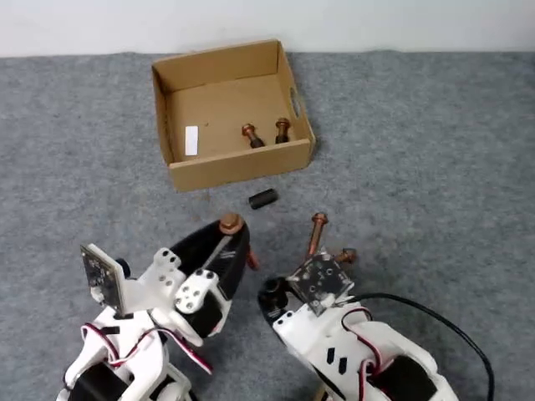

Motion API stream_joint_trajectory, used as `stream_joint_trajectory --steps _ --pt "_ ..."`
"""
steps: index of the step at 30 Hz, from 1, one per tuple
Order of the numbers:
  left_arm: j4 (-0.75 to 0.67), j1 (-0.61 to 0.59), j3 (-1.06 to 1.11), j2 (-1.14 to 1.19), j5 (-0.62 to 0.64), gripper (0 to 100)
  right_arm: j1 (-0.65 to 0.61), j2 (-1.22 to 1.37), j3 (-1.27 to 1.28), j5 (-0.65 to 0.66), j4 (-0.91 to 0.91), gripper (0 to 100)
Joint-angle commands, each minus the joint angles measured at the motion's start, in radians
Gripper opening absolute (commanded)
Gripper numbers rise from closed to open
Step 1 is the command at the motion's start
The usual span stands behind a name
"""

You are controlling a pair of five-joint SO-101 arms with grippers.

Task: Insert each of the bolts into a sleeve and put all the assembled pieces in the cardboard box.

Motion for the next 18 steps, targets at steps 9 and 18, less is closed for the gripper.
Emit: stream_joint_trajectory --steps 9,18 --pt "0.005 0.074 -0.012 -0.002 0.011 0 -0.018 -0.010 -0.006 0.025 -0.033 0.9" --pt "0.060 0.104 0.030 -0.005 0.006 0 -0.016 -0.005 -0.006 0.025 -0.084 0.9"
